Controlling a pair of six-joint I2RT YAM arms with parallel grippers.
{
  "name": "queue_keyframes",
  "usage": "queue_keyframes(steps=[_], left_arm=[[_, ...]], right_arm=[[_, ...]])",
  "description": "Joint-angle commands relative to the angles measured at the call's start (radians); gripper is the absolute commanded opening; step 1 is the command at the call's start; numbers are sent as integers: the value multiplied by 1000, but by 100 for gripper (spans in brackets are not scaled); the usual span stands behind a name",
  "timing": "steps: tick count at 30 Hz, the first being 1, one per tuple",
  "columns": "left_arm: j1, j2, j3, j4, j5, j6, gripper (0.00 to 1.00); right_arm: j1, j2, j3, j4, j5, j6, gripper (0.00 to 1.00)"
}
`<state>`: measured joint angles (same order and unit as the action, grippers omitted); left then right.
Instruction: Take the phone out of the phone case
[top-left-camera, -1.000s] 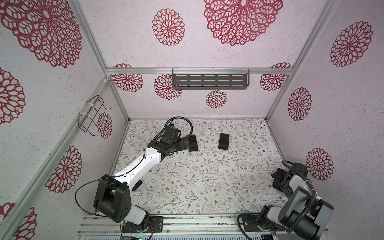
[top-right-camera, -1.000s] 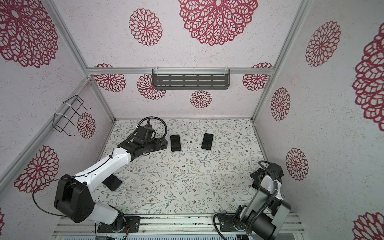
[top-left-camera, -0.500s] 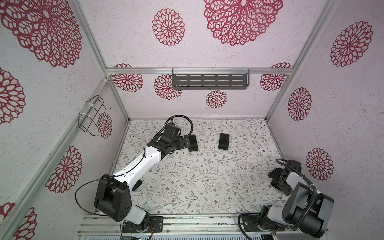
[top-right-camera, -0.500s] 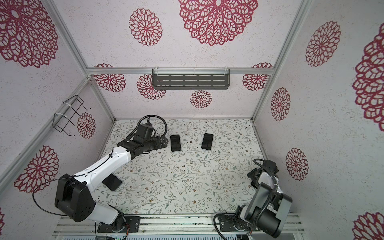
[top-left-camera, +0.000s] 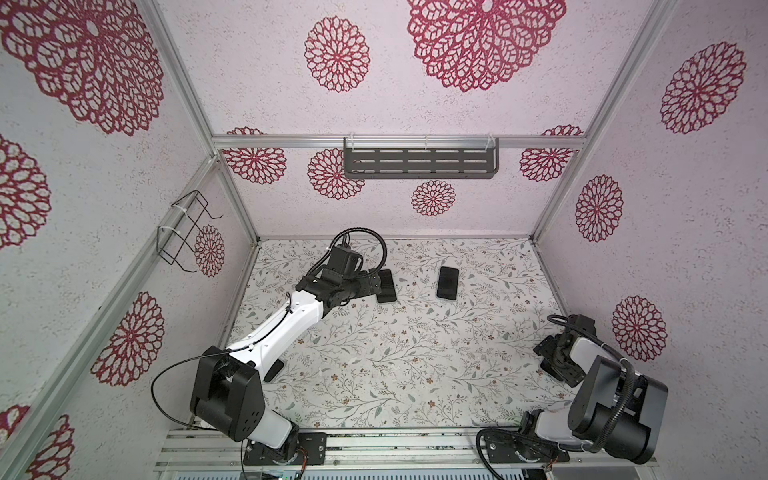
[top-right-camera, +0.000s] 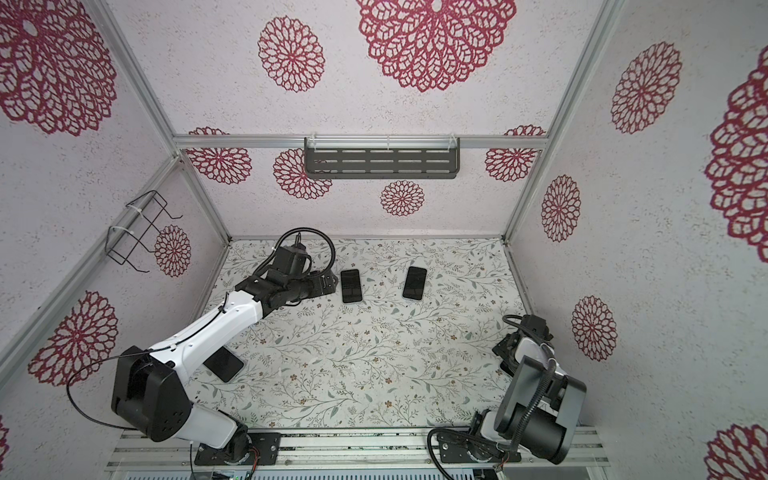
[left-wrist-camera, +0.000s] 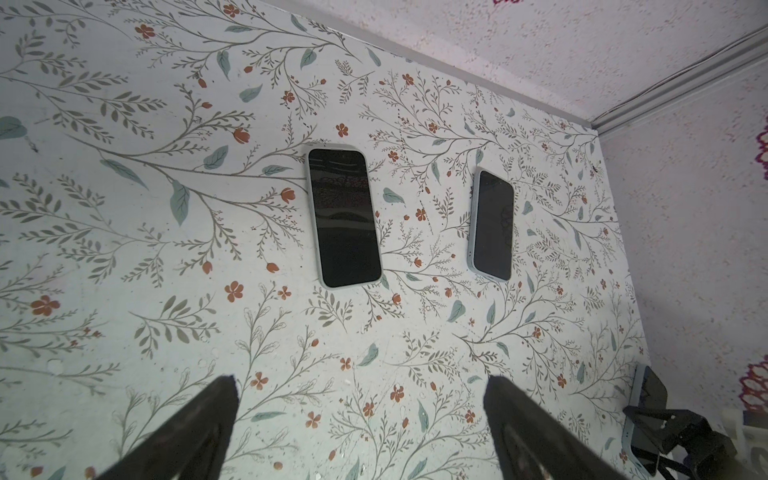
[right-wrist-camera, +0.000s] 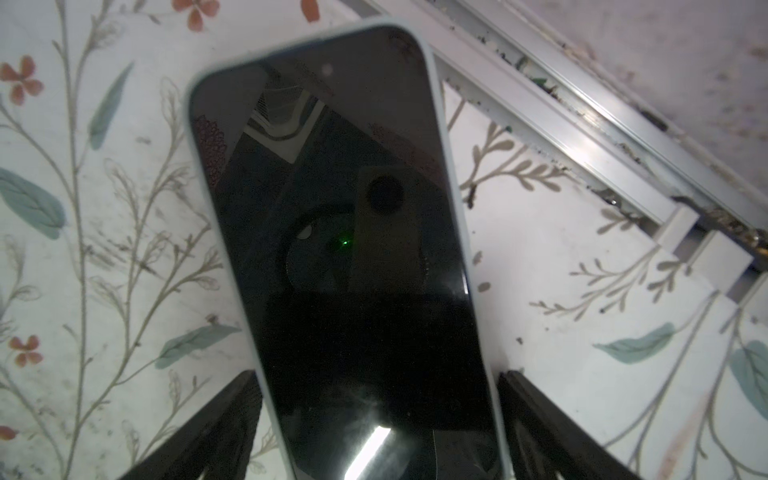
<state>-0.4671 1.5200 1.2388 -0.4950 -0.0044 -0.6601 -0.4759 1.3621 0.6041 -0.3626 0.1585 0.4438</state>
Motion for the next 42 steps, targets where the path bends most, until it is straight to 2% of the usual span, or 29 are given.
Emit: queue_keyframes(steps=[1, 10, 21, 31, 36, 42], left_arm=[[-6, -1, 21, -3, 15, 2, 97], [-6, -26, 10, -10, 12, 1, 97], [-6, -43, -9, -13, 4, -26, 97], [-6, -44, -22, -1, 4, -42, 97], [-8, -40, -41, 46, 47, -61, 97], [-12, -13, -98, 188, 148, -129, 97]], right_arm=[[14, 15, 11, -30, -14, -5, 86], [100, 23, 24, -27, -10, -8, 79], [281, 64, 46, -1, -52, -4, 52], [462, 106, 90, -10, -99, -20, 41], [530, 67, 117, -30, -95, -30, 37], [584, -22, 114, 1, -166, -59, 35]])
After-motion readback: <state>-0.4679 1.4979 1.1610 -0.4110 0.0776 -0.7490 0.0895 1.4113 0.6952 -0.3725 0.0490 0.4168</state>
